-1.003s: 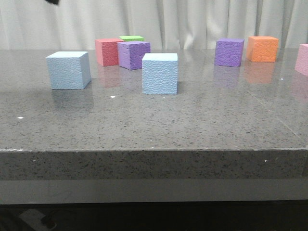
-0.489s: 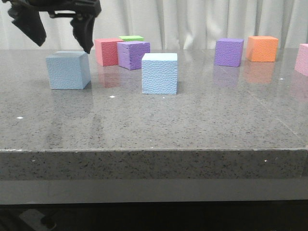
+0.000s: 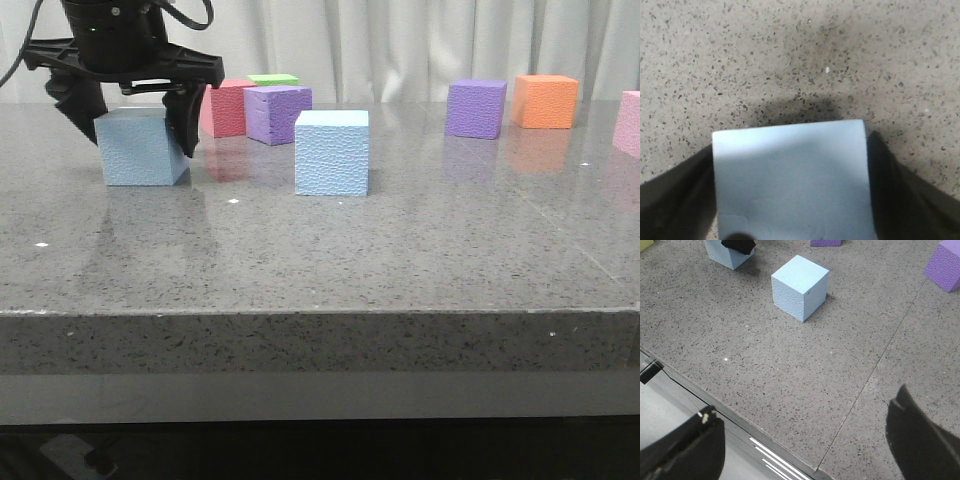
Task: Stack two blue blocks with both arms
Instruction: 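Lift the blue cube with the left gripper and carry it over the centred cube, then lower the blue cube onto the centred cube and open the left gripper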
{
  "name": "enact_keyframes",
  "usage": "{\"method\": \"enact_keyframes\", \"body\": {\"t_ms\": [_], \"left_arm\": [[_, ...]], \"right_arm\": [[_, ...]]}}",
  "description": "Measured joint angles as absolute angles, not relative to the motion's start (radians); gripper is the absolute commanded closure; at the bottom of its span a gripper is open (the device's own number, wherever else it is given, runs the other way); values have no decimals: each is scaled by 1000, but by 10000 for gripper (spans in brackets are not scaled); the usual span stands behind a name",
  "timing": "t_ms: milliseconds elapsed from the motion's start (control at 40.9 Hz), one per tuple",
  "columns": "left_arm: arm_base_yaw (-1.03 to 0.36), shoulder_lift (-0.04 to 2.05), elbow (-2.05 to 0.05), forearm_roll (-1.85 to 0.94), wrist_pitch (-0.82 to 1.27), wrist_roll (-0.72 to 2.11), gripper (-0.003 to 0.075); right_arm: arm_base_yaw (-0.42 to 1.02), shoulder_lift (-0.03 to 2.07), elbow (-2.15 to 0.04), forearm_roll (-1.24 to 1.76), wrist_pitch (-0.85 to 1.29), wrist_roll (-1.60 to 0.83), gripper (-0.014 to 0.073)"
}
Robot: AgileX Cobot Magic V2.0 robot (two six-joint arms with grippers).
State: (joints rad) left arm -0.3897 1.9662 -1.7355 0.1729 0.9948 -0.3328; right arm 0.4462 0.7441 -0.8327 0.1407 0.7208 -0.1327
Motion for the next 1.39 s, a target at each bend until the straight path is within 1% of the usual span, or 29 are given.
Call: {"method": "enact_keyframes", "body": {"t_ms": [196,342,489,734,880,1027,1394], "left_arm": [[-390,1966,-1741,173,1002,-333,287],[-406,1966,-1802,175,1046,-333,287],[-459,1966,-1912,177,1087,-335,287],[-595,1958,-2055,175,1100,-335,286],[-677,1958,-2063,191,1089,-350,286],[-744,1962,-2063,280,1088,-407,286],[-760,2035,-2063,317,1097,-526,286]], "right_arm": [[446,744,-833,141,721,-133,-62],[446,744,-833,141,721,-133,-62],[446,744,-833,141,721,-133,-62],[446,744,-833,141,721,-133,-62],[446,744,-833,141,721,-133,-62],[446,744,-833,141,721,-133,-62],[446,744,-833,141,721,-133,-62]]}}
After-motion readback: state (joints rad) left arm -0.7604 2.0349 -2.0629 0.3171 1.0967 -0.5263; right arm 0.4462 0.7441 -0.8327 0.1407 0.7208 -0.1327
